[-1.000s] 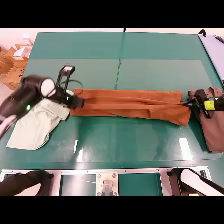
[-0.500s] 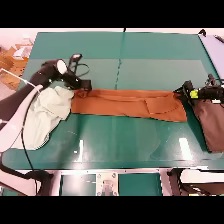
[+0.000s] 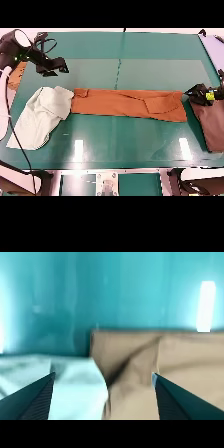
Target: Fold the shirts.
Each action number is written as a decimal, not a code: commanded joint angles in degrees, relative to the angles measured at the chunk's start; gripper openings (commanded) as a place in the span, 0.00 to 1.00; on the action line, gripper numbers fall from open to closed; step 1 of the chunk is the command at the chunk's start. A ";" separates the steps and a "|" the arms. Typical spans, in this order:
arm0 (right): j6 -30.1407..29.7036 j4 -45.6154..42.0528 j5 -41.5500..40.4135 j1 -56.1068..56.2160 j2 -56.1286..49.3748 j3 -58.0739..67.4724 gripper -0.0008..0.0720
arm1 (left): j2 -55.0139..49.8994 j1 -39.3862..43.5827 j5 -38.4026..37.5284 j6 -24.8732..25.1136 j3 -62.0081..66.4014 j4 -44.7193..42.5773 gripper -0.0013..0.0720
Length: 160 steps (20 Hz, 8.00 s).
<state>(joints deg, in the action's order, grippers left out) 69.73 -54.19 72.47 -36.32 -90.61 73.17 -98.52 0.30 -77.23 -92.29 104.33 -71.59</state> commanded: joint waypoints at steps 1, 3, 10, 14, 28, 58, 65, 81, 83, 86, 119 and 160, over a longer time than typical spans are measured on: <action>-4.26 -1.75 3.85 -0.68 -3.85 0.24 0.96 | -0.04 -0.22 -5.68 1.07 1.31 4.81 0.98; -5.81 -1.75 6.60 -0.70 -7.39 1.03 0.96 | -0.07 0.61 -5.66 1.36 1.31 7.98 0.98; -7.26 -1.31 10.82 -0.31 -16.59 7.54 0.95 | -0.07 1.51 -4.90 2.82 1.31 10.51 0.98; -7.19 -1.36 9.49 2.40 -18.69 7.48 0.94 | -0.33 3.02 -4.22 4.37 1.29 13.49 0.89; -5.22 -0.57 16.96 5.16 -11.74 15.45 0.03 | -4.48 21.29 13.42 8.63 0.87 14.58 0.04; 7.89 17.20 15.26 29.64 9.75 18.03 0.03 | -10.62 5.09 -7.98 15.65 15.50 22.56 0.04; 7.85 17.38 -21.22 61.59 -2.05 12.52 0.03 | -4.52 -4.59 -9.97 16.33 15.43 19.54 0.04; 11.98 7.56 0.48 33.44 0.85 9.55 0.72 | -4.52 -4.57 -11.85 20.33 10.88 17.38 0.04; 11.85 7.65 -0.55 28.11 0.85 3.76 0.77 | -4.52 -4.57 -11.30 20.28 10.88 17.20 0.04; 8.66 10.58 -7.30 26.53 -0.37 -7.17 0.78 | -4.52 -4.50 -9.25 18.36 10.88 13.55 0.04; 10.91 13.33 7.54 -22.84 11.96 21.33 0.03 | -4.55 -4.50 -9.33 12.79 10.88 2.82 0.04; 15.54 -7.67 -2.38 24.87 39.93 -29.24 0.03 | 32.63 7.19 -6.36 3.69 -42.80 0.26 0.04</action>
<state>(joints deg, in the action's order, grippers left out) 86.35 -62.48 74.63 -20.78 -54.52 52.25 -76.71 4.45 -88.09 -85.34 77.25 -70.83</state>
